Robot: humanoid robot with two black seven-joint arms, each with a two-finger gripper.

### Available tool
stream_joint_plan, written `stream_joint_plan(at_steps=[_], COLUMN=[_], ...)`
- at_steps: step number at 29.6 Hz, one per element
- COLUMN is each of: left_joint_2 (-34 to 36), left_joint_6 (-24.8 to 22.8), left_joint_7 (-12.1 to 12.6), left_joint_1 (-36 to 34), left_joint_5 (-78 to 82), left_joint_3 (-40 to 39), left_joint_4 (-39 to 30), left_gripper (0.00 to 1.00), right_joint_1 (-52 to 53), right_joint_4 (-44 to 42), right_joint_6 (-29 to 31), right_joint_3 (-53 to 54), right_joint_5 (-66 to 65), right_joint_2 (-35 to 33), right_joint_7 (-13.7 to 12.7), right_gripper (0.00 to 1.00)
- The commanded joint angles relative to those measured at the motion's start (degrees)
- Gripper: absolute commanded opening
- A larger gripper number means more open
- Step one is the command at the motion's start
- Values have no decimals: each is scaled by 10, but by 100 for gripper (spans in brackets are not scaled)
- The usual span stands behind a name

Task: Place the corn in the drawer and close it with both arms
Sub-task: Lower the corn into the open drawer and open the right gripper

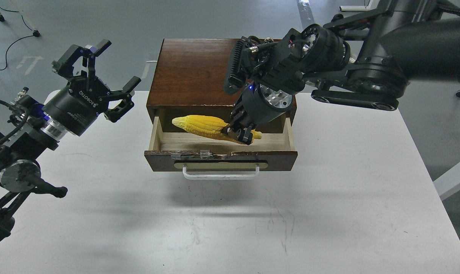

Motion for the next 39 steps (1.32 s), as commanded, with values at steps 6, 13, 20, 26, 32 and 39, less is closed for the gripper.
stream_joint_plan(at_steps=[6, 13, 20, 26, 32, 39], left_joint_2=[1, 1, 1, 1, 1, 0], left_joint_6=[-1, -1, -2, -2, -3, -4], left_joint_7=[-1, -1, -1, -1, -1, -1], left_joint_1=[1, 1, 1, 1, 1, 1], left_joint_5=[0, 0, 0, 0, 0, 0], left_joint_3=[-1, -1, -1, -1, -1, -1], left_joint_4=[0, 0, 0, 0, 0, 0], left_gripper=[99, 99, 99, 99, 99, 99], right_joint_1=[-16, -18, -17, -11, 8, 33], right_joint_4=[-17, -17, -15, -11, 1, 23], right_joint_6=[0, -1, -1, -3, -5, -4], right_joint_3=[-2, -11, -11, -5, 14, 69], right_joint_5=[0, 2, 4, 7, 19, 102], right_joint_2=[7, 10, 7, -7, -39, -146], right_joint_7=[0, 0, 0, 0, 0, 0], right_gripper=[19, 37, 57, 79, 83, 94])
